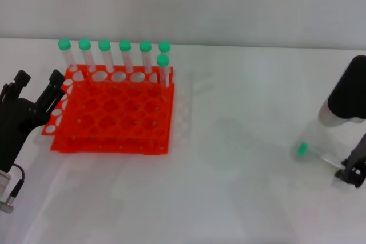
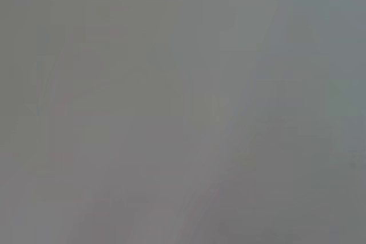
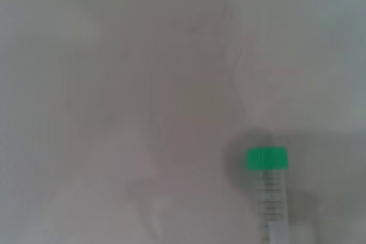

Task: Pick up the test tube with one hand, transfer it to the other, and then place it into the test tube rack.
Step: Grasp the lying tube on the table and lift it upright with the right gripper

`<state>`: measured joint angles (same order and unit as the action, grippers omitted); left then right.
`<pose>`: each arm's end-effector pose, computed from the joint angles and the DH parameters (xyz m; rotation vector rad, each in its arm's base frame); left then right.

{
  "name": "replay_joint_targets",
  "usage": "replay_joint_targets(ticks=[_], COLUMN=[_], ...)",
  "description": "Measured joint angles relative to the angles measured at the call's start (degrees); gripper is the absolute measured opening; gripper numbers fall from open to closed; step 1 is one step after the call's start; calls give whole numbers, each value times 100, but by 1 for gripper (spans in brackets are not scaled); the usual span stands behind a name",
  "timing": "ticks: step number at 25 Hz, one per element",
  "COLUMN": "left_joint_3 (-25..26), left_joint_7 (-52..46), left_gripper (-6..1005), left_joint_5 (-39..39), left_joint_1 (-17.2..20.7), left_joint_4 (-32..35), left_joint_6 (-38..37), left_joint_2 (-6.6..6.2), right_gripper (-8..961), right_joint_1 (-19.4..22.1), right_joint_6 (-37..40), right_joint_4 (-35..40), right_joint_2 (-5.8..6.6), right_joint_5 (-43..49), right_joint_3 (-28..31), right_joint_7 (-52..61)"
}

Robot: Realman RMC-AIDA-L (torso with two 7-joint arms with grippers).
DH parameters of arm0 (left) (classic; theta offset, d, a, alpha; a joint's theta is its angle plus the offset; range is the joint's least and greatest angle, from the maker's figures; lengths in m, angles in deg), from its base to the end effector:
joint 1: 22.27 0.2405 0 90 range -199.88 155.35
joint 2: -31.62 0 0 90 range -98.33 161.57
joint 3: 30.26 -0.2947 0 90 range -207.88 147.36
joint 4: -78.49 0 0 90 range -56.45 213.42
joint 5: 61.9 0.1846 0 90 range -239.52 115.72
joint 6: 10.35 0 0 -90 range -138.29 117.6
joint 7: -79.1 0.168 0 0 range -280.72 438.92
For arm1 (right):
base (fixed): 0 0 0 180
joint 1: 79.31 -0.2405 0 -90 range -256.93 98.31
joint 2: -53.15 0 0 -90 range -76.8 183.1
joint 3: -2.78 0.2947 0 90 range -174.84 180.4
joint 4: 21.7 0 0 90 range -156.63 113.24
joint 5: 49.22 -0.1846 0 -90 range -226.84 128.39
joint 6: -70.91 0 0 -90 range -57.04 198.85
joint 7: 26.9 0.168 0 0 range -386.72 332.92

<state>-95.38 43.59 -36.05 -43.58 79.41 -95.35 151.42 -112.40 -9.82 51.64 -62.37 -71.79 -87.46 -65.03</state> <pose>-0.3348 0.3133 -0.0051 -1.5980 -0.6889 -1.0959 0.2698 0.3651 -0.0338 -2.5042 0.6084 -0.7947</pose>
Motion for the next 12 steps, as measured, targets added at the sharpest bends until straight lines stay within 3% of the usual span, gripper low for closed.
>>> replay_joint_targets(ticks=[7,12], left_joint_3=[0,0], left_joint_7=[-4,-341], left_gripper=[795,792], left_joint_5=[368,965], left_joint_1=[-45,-167], left_joint_4=[71,245], left_joint_6=[-132,-157], left_joint_2=[-14,-38], right_gripper=[176,177], right_joint_1=[302,519], right_joint_6=[2,8], right_joint_4=[645,1054], right_joint_2=[3,13], right_joint_5=[-143,-828], right_joint_3=[285,695], right_joint_7=[-72,-465])
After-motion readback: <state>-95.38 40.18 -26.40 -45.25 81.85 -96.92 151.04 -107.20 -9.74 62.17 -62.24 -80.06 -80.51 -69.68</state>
